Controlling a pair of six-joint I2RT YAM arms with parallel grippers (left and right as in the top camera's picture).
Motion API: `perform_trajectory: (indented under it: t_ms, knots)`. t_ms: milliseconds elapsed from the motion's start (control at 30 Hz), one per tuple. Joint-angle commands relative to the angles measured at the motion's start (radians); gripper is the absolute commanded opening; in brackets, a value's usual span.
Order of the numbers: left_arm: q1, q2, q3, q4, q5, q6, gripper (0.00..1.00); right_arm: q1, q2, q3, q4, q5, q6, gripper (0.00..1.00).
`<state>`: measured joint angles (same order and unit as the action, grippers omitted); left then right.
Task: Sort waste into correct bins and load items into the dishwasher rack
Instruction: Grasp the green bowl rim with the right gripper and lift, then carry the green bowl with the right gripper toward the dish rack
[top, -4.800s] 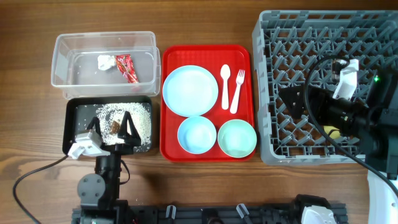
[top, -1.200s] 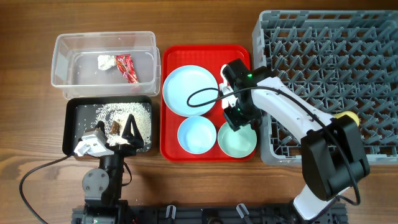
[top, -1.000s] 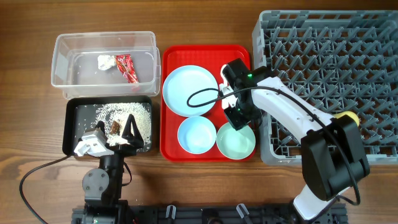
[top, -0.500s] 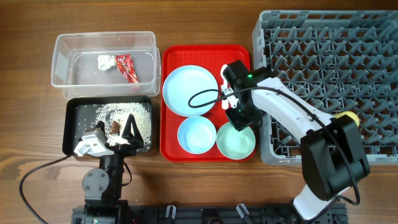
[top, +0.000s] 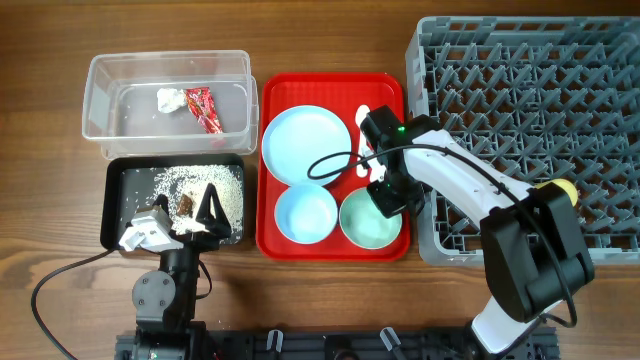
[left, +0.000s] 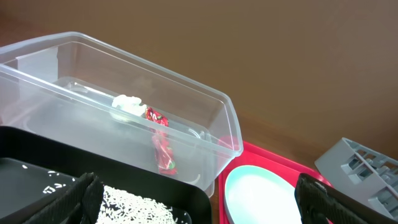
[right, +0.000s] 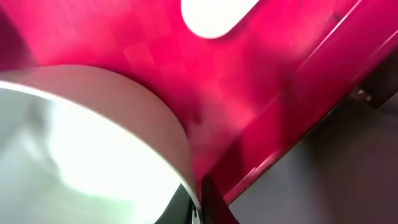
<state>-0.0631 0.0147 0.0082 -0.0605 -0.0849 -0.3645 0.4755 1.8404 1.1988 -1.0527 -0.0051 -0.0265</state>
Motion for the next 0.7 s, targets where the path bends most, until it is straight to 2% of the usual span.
perform_trajectory:
  t_ms: [0,300,500,667]
  knots:
    - [0.008,-0.005,-0.002,-0.003,-0.003,-0.009,1.00,0.003,-0.003,0.038,-0.019,0.097,0.051,0.04]
    - [0.008,-0.005,-0.002,-0.003,-0.003,-0.009,1.00,0.003,-0.133,0.054,-0.040,0.121,0.061,0.04]
    - [0.008,-0.005,-0.002,-0.003,-0.003,-0.009,1.00,0.003,-0.294,0.078,-0.011,0.121,0.088,0.04]
    - [0.008,-0.005,-0.002,-0.003,-0.003,-0.009,1.00,0.001,-0.473,0.084,0.072,0.151,0.179,0.04]
